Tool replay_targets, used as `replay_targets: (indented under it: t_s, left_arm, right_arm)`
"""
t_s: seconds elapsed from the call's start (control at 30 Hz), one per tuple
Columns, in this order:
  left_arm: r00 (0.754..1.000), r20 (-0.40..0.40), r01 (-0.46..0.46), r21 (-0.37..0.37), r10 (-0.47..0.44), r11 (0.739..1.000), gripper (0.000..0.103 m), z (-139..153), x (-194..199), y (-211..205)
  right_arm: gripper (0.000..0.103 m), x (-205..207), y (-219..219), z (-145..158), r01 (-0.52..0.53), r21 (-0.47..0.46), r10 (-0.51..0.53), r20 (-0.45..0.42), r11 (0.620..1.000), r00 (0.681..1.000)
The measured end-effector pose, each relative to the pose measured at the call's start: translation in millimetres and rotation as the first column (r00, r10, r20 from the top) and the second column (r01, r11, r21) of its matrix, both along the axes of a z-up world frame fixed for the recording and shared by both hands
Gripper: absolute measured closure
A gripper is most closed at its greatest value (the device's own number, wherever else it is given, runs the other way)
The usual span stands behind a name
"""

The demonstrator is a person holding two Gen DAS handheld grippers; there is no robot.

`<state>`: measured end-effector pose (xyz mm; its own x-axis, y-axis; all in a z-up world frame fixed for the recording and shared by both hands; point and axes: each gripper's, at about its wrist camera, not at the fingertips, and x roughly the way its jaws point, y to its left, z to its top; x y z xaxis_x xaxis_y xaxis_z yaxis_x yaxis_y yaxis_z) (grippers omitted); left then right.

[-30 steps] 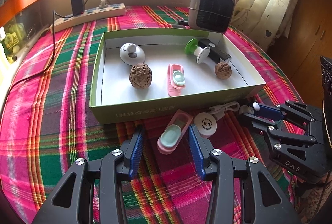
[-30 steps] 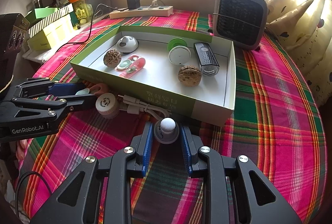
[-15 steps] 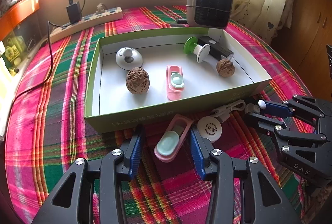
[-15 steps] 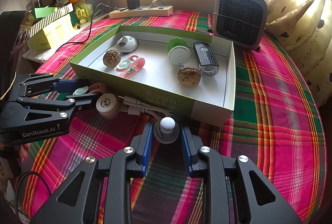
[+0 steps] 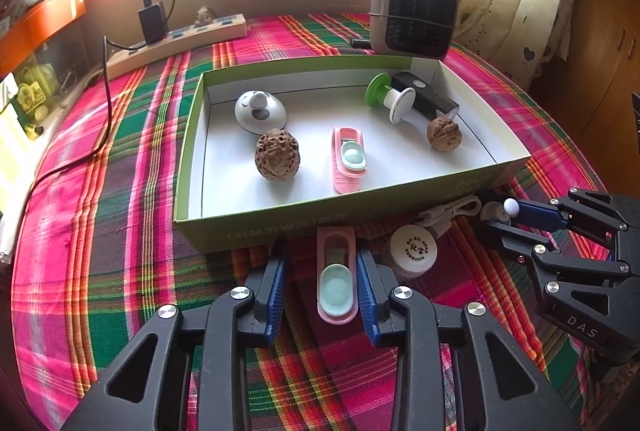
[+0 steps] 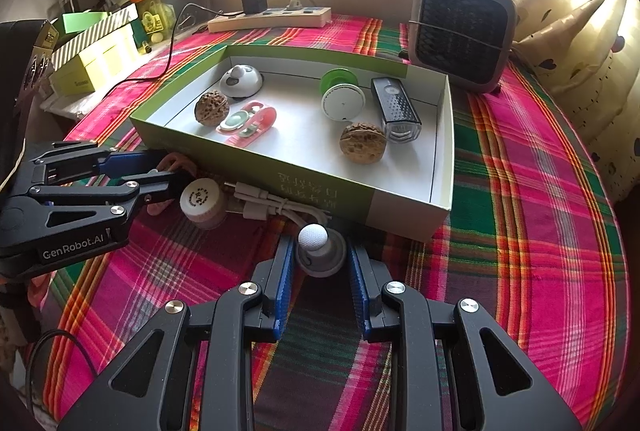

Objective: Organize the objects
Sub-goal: 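Close the left tool on the second pink-and-mint holder while the right tool holds the knob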

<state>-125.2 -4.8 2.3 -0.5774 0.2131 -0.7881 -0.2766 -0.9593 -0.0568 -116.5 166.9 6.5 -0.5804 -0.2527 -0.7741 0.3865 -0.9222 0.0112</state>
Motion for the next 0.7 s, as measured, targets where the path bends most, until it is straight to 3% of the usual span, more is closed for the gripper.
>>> replay_targets:
  t_s: [0.3,0.7]
  left_arm:
    - [1.0,0.0,-0.016,-0.006,0.016,1.0,0.087,0.0,1.8,-4.0]
    - [1.0,0.004,-0.03,0.007,0.03,1.0,0.087,-0.1,5.9,-7.6]
  right_arm:
    - [0.076,0.5,-0.1,-0.1,-0.001,0.006,0.001,-0.001,1.0,1.0]
    - [0.076,0.3,0.5,-0.1,-0.001,0.004,0.001,0.0,1.0,1.0]
